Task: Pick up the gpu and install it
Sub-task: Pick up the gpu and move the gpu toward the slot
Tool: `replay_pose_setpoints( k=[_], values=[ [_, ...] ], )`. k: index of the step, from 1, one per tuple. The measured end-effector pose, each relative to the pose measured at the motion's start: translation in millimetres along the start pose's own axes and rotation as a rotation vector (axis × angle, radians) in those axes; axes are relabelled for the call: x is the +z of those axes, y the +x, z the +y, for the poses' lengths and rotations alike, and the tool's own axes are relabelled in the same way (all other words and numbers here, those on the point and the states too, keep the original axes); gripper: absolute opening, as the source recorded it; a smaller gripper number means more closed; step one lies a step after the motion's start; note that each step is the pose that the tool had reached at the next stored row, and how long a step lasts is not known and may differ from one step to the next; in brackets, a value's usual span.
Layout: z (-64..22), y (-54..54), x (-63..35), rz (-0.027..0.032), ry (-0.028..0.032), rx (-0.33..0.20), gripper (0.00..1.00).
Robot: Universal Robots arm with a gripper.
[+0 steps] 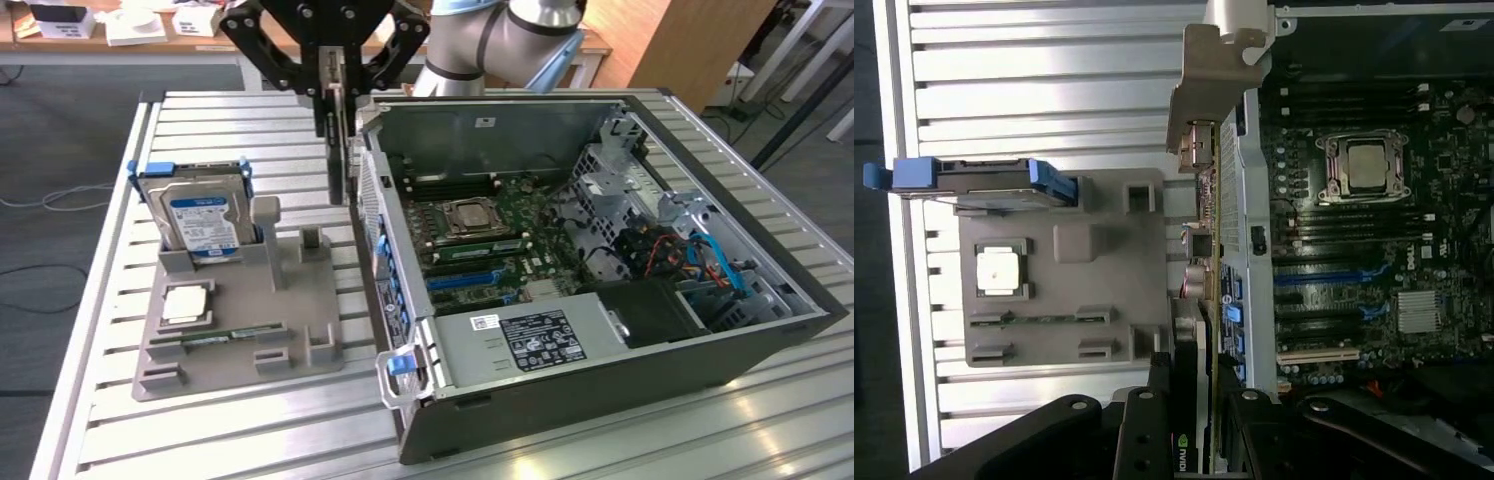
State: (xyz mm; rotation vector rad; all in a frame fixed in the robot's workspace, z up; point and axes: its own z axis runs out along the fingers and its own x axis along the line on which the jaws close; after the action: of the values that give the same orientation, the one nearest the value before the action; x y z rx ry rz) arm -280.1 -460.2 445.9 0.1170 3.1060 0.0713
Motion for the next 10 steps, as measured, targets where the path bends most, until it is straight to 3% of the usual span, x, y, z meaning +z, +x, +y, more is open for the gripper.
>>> replay_pose_setpoints(
  k=[10],
  values=[
    [3.8,-42.2,1.6,0.0001,-0.0015,0.000,0.27]
  ],
)
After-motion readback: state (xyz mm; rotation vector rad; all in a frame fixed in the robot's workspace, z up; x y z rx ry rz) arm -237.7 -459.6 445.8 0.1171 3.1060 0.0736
